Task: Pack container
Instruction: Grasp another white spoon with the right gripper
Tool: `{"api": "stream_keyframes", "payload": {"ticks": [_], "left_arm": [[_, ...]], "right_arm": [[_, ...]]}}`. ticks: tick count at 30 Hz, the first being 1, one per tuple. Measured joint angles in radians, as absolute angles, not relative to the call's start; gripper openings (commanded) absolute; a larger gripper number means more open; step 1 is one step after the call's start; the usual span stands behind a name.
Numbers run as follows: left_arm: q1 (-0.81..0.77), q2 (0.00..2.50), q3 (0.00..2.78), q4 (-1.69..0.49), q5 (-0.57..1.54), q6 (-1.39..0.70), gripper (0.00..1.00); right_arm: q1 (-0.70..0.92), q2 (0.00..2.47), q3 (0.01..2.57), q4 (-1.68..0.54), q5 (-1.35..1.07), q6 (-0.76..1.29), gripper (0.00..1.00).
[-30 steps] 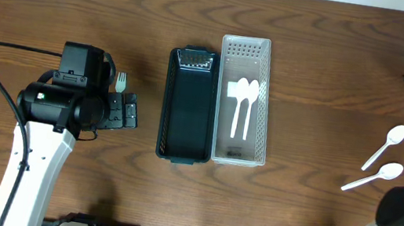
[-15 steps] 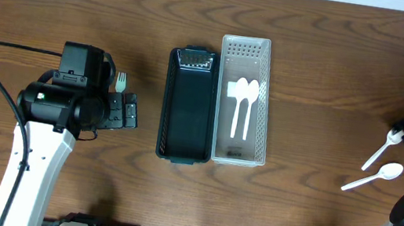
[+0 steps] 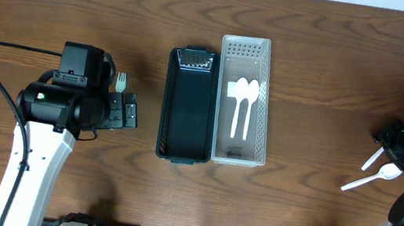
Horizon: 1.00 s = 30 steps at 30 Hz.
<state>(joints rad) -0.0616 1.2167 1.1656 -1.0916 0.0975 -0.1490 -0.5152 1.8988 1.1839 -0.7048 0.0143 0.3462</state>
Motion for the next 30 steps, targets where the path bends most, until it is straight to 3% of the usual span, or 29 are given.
{"api": "stream_keyframes", "payload": {"ticks": [15,19,25,30], "left_arm": [[-0.062,1.217,1.166,-1.092,0.097,-0.149,0.98],[-0.062,1.217,1.166,-1.092,0.097,-0.149,0.98],[-0.062,1.217,1.166,-1.092,0.097,-0.149,0.98],[-0.062,1.217,1.166,-1.092,0.097,-0.149,0.98]], "right_arm": [[-0.515,1.928,1.183,-0.678,0.017,0.327,0.59],[-0.516,1.929,1.184,-0.681,0.023,0.318,0.50],[-0.516,1.931,1.185,-0.680,0.025,0.308,0.19],[-0.516,1.931,1.185,-0.681,0.018,0.307,0.09]]}}
